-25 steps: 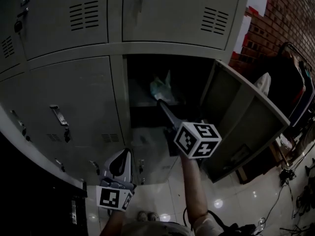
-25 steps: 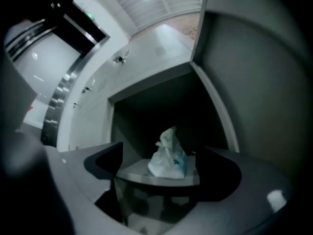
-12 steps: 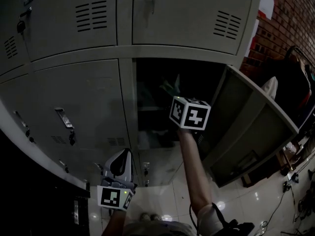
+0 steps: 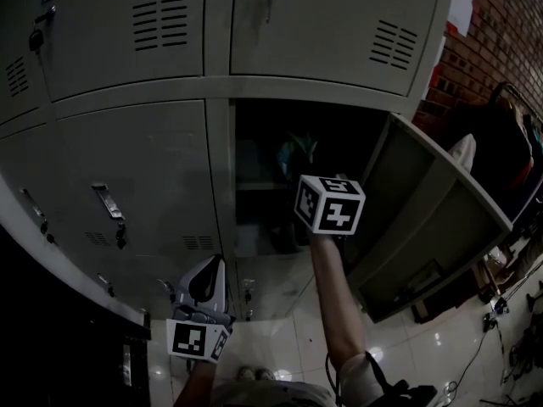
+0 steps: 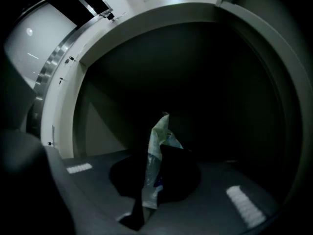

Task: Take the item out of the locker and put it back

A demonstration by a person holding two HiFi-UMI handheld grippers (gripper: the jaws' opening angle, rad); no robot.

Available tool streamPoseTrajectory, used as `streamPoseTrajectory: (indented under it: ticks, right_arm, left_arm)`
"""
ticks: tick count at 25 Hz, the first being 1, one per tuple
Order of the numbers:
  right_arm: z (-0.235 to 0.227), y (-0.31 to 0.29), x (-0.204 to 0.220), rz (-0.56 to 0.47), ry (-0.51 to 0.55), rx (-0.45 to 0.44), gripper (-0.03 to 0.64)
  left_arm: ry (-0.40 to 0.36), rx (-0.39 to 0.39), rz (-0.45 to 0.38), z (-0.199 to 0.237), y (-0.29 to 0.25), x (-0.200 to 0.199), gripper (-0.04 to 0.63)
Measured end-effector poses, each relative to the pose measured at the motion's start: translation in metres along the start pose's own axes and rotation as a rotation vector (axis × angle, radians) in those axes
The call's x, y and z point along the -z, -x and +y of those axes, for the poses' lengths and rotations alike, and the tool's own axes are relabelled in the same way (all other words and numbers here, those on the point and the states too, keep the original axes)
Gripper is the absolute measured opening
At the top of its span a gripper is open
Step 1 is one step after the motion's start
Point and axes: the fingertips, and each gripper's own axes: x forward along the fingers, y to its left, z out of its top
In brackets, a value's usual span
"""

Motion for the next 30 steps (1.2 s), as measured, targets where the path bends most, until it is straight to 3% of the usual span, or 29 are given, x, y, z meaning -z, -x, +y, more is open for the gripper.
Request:
streamPoseTrajectory:
  ticks: [3,7,10,16,21,30]
  right_arm:
    - [0.01,0.031,-0.015,-0.11,-0.026,-0.055,0.009]
    - [0.035,0.107,-0.038,-0.358,-0.092,-0.194,0.01]
    - [0.046,0.157,-0.028,-0.428,-0.093,-0.231,0.011]
    - [0.054,0.229,0.038,-0.429,-0.137,-0.204,0.011]
    - [0.06,0.245,0.085,-0.373,-0.186,-0.225,0.011]
    - [0.06,0.248,0.089,-0.347,-0.195,-0.195,0.011]
  left_arm:
    - [-0.015,0.006,0.001,-0.004,0.003,-0.007,0.006]
    - [-0.043,0.023,-0.012,-0.009,0.003,-0.017,0.006]
    - [-0.011,0.022,-0.023,-0.015,0.006,-0.019,0.006]
    - [-0.014,0.041,0.005,-0.038,0.025,-0.01,0.006]
    - [-0.007,0.007,-0.006,-0.031,0.036,-0.006,0.006]
    - [-0.016,-0.005,-0.03,-0.027,0.045,-0.014,0.006]
